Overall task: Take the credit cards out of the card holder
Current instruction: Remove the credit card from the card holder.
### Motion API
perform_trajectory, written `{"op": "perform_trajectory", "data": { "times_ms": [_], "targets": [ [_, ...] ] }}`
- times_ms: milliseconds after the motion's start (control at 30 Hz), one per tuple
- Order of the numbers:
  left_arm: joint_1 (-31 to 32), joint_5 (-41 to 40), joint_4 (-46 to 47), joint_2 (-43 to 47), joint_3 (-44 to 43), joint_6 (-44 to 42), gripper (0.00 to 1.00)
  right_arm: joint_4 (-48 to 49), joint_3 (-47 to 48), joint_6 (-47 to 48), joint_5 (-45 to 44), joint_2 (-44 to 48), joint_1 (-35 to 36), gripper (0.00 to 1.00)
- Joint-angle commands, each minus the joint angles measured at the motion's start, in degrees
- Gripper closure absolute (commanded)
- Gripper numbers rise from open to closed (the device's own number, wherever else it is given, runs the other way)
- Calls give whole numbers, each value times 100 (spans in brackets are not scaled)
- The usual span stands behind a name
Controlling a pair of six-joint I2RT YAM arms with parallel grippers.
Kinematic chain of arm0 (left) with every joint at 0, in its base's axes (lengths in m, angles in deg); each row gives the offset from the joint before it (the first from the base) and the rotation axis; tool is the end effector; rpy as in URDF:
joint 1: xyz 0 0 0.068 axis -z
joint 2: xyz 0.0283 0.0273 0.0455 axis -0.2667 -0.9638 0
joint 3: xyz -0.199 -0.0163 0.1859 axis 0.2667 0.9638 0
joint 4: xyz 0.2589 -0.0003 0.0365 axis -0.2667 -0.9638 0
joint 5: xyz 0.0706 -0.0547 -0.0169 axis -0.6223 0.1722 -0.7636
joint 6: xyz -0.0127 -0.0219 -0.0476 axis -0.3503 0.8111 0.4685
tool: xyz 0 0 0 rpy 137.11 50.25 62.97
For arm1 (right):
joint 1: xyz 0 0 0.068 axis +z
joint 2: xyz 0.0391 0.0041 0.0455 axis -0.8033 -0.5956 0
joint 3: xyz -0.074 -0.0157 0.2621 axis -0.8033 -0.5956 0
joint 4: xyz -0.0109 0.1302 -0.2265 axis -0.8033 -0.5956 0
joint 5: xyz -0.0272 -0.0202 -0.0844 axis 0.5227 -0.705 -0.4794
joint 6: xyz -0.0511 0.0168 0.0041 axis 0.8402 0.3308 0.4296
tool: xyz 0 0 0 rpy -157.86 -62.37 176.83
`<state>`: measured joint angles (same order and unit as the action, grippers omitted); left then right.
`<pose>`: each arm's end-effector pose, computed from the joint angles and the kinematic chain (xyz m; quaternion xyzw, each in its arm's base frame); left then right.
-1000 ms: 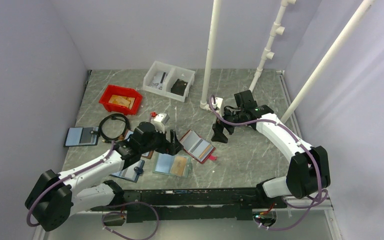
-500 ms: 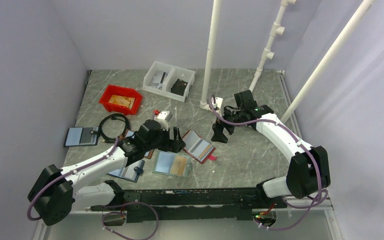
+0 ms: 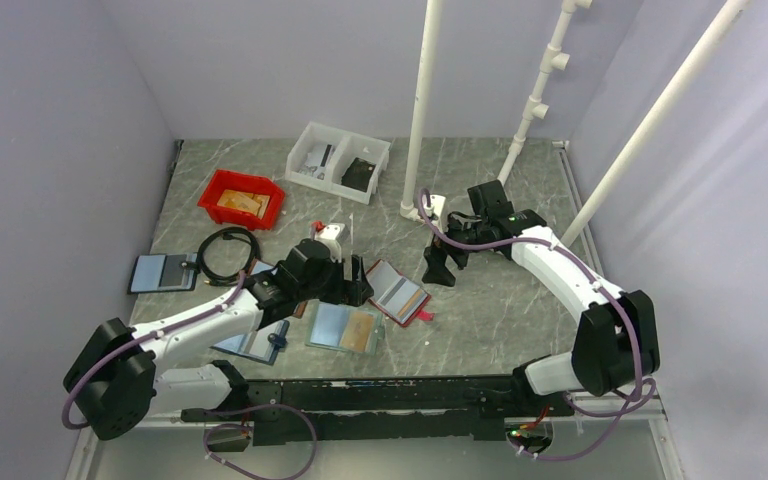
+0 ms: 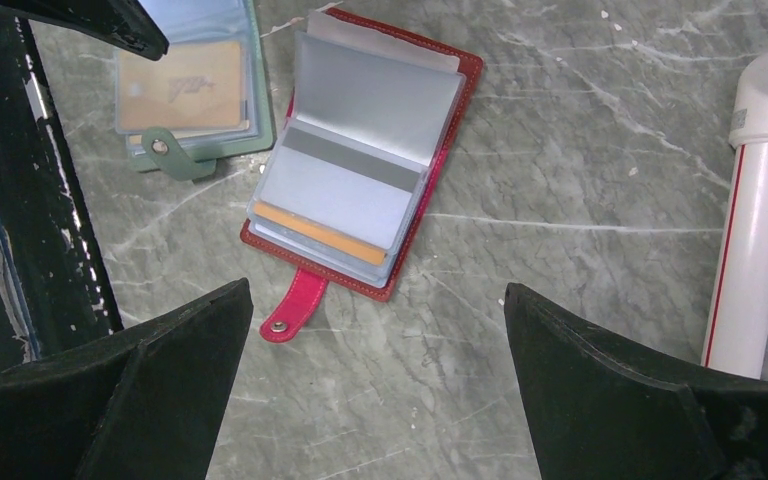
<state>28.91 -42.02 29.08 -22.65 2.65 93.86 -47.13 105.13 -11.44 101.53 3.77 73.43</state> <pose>0.1766 -0.1741 0.2185 0.0854 0.8886 -0.2940 0.3415 0.2522 0.1165 0.2566 -0.5051 0.7495 0.2957 0.3094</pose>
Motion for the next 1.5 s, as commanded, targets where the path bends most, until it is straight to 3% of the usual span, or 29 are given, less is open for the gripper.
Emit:
{"op": "perform_trajectory", "data": {
  "times_ms": [0,200,400,567,767,967,1467],
  "targets": [
    [36,-11,191,-32,-191,58,11,133,69,-116,-35,-60,14,0],
    [70,39,265,-194,-322,5,14,153,43,-172,97,-91,14,0],
    [71,95,474,-796,-645,13,26,113,106,-394,149,-391,14,0],
    [114,657,833,-1456,-986,-64,31,-142,326,-489,88,-691,18,1],
    [240,979,1185,-1968,-1007,-141,33,129,278,-837,-128,-755,14,8],
    [611,333,759,-2330,-1276,-348,28,231,305,-1011,-298,-758,-10,16],
    [1151,-960,-411,-3196,-2337,-900,24,269,318,-1142,-331,-729,-205,18]
  ]
}}
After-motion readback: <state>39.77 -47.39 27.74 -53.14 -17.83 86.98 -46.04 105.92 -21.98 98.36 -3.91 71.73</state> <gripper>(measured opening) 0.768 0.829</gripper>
